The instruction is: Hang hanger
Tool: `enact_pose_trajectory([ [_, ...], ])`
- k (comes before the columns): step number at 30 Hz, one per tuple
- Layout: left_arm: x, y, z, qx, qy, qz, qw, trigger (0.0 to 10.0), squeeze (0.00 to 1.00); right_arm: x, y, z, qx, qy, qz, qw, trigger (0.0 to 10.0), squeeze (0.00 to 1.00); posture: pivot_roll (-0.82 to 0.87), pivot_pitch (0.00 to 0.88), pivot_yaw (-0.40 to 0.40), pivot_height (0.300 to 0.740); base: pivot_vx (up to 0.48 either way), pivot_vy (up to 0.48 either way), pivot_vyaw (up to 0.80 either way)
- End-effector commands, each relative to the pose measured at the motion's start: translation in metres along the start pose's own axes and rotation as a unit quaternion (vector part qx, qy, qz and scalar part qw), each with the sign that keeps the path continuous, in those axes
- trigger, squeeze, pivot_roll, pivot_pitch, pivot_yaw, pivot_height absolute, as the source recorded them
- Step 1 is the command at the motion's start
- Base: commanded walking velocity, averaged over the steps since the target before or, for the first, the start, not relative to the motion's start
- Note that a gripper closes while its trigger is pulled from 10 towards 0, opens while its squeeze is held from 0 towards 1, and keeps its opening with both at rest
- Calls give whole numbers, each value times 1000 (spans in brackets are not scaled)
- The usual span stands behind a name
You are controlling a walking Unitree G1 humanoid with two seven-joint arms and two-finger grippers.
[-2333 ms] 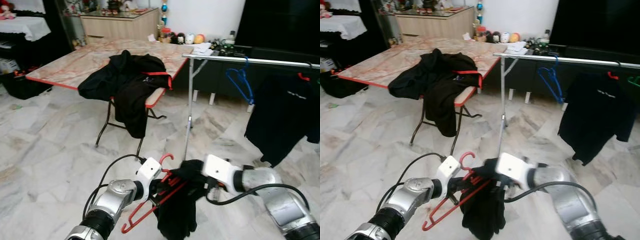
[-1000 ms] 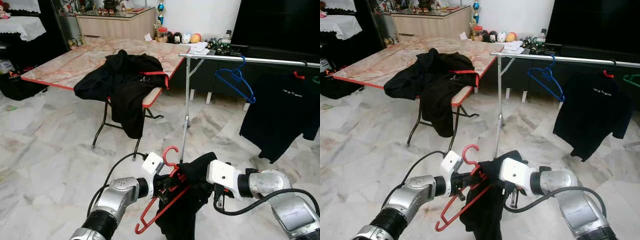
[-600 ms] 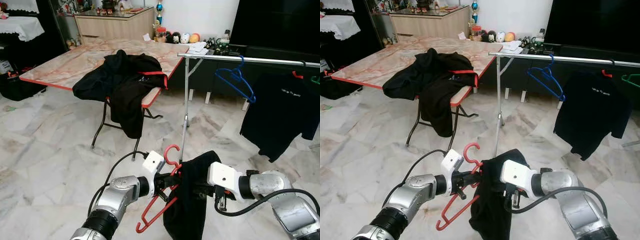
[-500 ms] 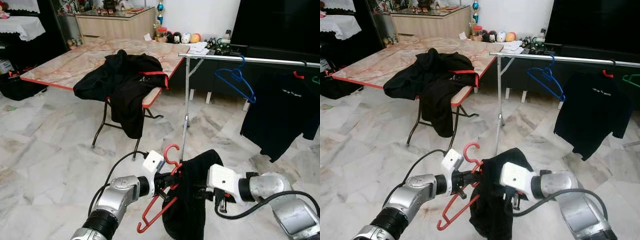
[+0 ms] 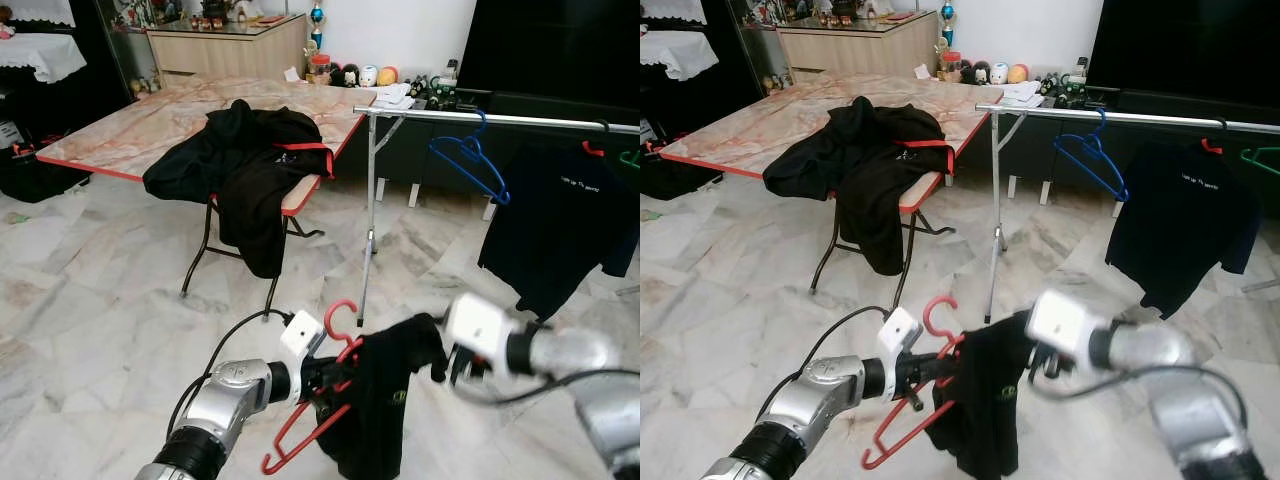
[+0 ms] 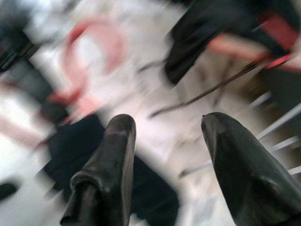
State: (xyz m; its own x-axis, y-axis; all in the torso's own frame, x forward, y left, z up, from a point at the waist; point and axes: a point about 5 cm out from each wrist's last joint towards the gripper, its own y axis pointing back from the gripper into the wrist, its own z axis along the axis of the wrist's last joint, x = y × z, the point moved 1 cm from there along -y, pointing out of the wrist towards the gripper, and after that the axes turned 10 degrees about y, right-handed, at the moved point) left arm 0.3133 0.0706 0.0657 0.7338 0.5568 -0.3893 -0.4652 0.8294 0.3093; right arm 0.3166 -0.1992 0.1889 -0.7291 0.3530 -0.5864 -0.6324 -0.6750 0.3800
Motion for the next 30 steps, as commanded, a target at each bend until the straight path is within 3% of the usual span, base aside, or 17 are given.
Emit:
enact_pose_trajectory([
  [1,-4,3,10,-13,-33,-18,999,10000,0,-7,4,-1,-14,-15,-11,1000,10000,1000,-119,16,42,740,0,0,0],
  [3,-4,5,8,-3,-44,-28,999,10000,0,-6,6,-6,-1,-15,7,1000,10000,1000,-119,16,42,740,0,0,0],
  [5,-10,10,7,8,-63,-64,996,10000,0,15,9,-23,29,-14,112,993,10000,1000,-115,17,36,740,0,0,0],
  [9,-15,13,12,4,-82,-88,993,10000,0,27,11,-29,26,-21,175,984,10000,1000,-106,17,32,740,0,0,0],
  [14,-24,17,15,16,-104,-130,986,10000,0,27,13,-37,31,-26,222,974,10000,1000,-104,13,30,740,0,0,0],
  [21,-35,18,17,40,-128,-169,976,10000,0,26,15,-32,-15,-23,275,961,10000,1000,-101,9,27,740,0,0,0],
  [22,-35,18,17,42,-130,-169,976,10000,0,25,14,-31,-19,-19,274,961,10000,965,-101,9,27,740,0,0,0],
  [23,-35,19,17,42,-131,-170,976,10000,0,24,14,-31,-21,-18,273,962,10000,0,-101,9,27,740,0,0,0],
  [28,-36,21,17,51,-136,-174,974,10000,0,28,14,-34,-30,-34,307,951,10000,0,-97,2,26,740,0,0,0],
  [30,-39,23,18,62,-152,-184,969,10000,0,36,10,-39,-25,-18,331,943,10000,0,-94,0,24,740,0,0,0],
])
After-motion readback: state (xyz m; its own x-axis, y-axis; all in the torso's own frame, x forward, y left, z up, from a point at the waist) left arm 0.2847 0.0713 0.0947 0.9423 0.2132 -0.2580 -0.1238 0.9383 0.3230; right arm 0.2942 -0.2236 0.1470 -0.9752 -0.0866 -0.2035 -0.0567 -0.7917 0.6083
